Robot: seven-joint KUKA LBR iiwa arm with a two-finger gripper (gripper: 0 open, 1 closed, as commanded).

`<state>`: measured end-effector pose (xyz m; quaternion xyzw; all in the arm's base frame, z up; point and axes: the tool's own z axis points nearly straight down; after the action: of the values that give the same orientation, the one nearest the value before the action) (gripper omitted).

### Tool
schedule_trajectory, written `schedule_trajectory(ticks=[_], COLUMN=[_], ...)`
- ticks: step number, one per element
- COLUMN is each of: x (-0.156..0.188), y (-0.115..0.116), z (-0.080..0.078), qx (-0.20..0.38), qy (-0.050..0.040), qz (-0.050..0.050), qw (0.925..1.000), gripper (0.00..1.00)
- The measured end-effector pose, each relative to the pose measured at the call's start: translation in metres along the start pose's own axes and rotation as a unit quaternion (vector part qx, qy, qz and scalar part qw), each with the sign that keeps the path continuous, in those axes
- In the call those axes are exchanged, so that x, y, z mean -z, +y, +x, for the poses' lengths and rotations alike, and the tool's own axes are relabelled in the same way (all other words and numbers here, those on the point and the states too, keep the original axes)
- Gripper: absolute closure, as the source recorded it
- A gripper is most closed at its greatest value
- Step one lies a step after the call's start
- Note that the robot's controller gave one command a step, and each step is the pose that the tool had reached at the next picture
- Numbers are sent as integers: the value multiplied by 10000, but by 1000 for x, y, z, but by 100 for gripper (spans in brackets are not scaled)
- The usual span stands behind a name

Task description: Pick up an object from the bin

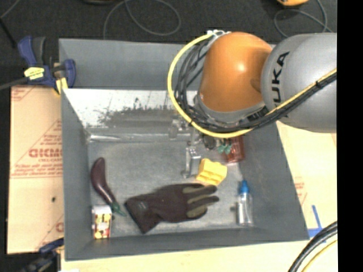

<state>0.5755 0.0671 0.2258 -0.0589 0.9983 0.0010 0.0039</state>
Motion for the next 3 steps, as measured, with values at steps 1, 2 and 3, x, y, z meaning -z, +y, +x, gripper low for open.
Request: schedule_trajectory(ticks=[1,2,3], x=[0,-39,-99], y=[-43,-56,-73], z=[11,43,60], qx=[133,369,863], qy=[13,-36,-22], qz=[11,21,16], qw=[9999,9993,9963], gripper=[0,0,0])
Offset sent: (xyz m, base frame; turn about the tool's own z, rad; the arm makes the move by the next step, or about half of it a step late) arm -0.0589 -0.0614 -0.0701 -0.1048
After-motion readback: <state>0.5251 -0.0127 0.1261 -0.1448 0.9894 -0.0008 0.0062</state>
